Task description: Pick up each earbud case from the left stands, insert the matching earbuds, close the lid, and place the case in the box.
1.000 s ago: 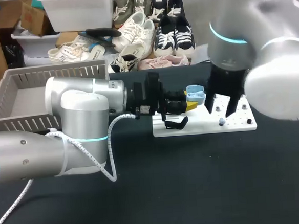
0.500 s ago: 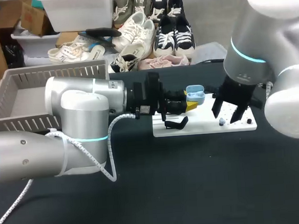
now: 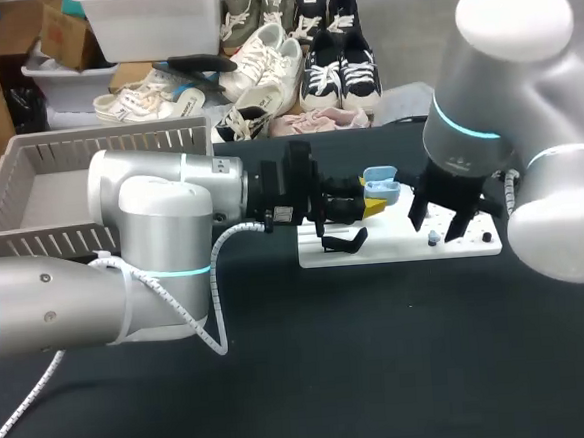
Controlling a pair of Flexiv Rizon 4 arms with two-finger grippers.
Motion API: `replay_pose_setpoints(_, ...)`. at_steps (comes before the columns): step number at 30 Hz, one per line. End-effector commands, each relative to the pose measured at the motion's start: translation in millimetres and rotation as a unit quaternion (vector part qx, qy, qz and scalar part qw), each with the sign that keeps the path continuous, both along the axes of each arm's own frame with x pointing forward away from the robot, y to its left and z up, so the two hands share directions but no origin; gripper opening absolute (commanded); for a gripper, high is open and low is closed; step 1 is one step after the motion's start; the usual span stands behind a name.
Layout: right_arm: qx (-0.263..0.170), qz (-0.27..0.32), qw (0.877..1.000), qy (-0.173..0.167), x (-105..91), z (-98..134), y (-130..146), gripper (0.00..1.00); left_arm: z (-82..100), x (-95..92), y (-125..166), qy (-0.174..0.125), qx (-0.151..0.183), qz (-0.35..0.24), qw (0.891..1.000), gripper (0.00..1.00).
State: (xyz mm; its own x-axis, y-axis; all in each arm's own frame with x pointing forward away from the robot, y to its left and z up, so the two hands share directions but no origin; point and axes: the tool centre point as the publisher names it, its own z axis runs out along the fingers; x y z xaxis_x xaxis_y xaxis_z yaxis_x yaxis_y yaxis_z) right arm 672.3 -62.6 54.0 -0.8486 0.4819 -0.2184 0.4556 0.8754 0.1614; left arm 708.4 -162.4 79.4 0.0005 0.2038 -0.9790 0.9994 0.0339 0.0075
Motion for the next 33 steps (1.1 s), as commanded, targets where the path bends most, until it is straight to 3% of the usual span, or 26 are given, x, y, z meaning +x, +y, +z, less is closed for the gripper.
replay_pose_setpoints(1, -0.004, -0.005, 1.0, -0.012, -2.4, -4, -1, 0.41, -0.7, 0.0, 0, -0.001, -0.002, 0.0, 1.0, 0.0)
replay_pose_setpoints(33, 0.002, -0.009, 1.0, 0.008, 12.2, -26, -4, 0.35, -0.7, 0.0, 0, -0.001, -0.002, 0.0, 1.0, 0.0)
